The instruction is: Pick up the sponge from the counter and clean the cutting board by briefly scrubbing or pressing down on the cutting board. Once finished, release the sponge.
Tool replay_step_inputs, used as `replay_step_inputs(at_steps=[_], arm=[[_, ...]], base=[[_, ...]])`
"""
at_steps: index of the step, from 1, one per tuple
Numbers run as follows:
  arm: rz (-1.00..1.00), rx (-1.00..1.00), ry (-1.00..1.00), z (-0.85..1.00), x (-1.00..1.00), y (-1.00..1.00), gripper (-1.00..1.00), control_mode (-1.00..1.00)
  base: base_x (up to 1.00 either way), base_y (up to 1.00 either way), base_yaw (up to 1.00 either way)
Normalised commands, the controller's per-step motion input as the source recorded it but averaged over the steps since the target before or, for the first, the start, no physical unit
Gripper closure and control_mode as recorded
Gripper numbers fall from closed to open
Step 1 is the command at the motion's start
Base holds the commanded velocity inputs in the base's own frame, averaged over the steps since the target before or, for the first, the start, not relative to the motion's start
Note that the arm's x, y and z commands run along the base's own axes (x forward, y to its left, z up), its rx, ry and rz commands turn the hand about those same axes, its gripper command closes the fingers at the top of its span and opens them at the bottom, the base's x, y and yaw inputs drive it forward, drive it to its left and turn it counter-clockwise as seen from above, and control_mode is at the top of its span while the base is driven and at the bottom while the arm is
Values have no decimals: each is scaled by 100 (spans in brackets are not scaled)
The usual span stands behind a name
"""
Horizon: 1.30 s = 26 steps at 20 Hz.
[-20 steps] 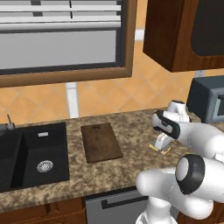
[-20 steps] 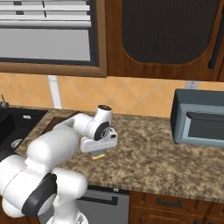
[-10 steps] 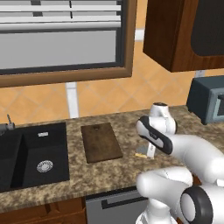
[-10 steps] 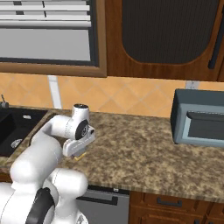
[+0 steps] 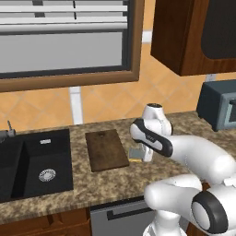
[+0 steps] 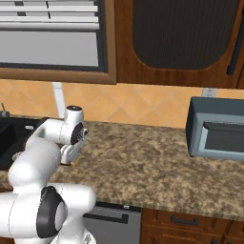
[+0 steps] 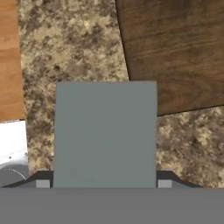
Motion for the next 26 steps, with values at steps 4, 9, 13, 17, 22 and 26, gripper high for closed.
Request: replay_step_inputs(at_steps=[4,9,13,17,22,26], arm=[[11,-2,-1,-17,8,51,100,-100],[3,-4,0,-15,13,31,100,-100],[3,0,0,-30,31,30,100,-100],[3,0,-1,-41,35,16,100,-100],[2,0,-1,-27,52,2,100,-100],[4,0,-1,-50,49,3,100,-100]], base=[[0,0,0],[0,0,0],[0,0,0],[0,0,0],[0,0,0],[0,0,0]])
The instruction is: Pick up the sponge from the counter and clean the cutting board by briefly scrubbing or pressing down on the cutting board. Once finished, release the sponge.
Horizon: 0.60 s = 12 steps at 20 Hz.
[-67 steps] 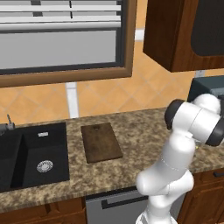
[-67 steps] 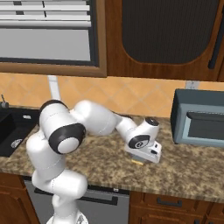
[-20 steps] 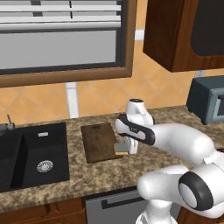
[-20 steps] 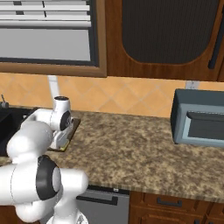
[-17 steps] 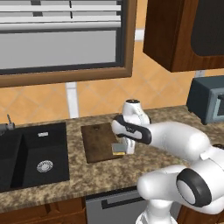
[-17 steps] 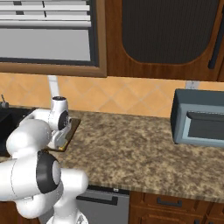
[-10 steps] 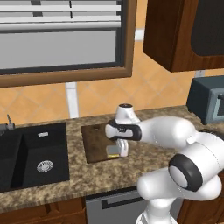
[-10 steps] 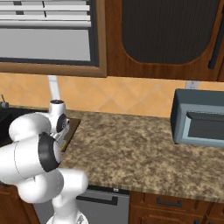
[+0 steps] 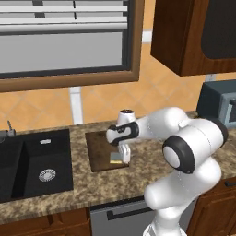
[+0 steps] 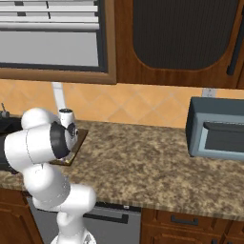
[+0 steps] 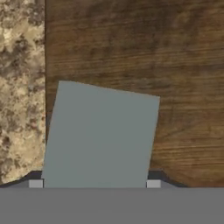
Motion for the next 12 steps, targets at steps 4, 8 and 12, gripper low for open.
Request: replay_step_inputs(at_steps=[4,8,12], arm=[[3,0,-6,-69,51,13,100,-100],[3,0,-29,-53,53,7,100,-100],[2,0,-41,-42,64,0,100,-100]], base=[[0,0,0],[0,0,0],[0,0,0]])
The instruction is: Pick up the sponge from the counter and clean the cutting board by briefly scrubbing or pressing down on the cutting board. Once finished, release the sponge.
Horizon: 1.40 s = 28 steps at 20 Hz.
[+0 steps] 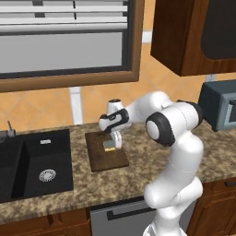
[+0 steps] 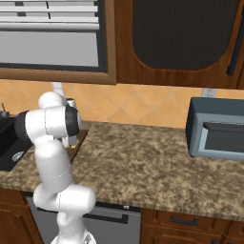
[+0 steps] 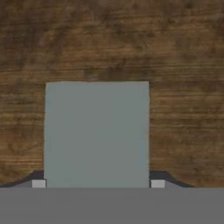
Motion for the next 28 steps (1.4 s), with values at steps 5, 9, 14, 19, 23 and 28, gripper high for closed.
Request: replay_step_inputs(at_steps=[5,9,14,19,23,28], arm=[[0,0,-46,-53,65,0,100,-100],[0,0,-29,-63,92,1,100,-100],[0,0,-24,-71,62,3,100,-100],[3,0,-13,-76,0,43,100,-100],[10,0,-1,-38,-24,76,100,-100],[19,0,0,-20,-52,62,100,-100]], base=[[0,0,0],[0,0,0],[0,0,0],[0,0,0],[0,0,0],[0,0,0]])
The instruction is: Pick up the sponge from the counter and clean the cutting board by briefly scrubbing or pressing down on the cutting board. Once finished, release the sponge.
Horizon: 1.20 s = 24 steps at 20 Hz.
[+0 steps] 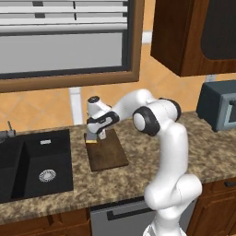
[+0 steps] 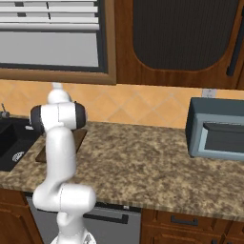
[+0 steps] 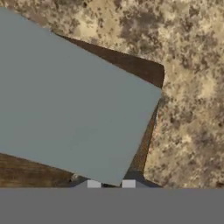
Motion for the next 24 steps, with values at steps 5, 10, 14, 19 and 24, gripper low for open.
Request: replay_step_inputs(at_steps=[5,10,14,19,24], arm=[[24,0,-3,-9,-50,24,100,-100],[12,0,-5,24,-7,-11,100,-100],[10,0,-2,51,14,-2,100,-100],[17,0,0,29,14,1,100,-100],[32,-9,0,-22,-67,0,100,-100]], base=[[0,0,0],[0,0,0],[0,0,0],[0,0,0],[0,0,0]])
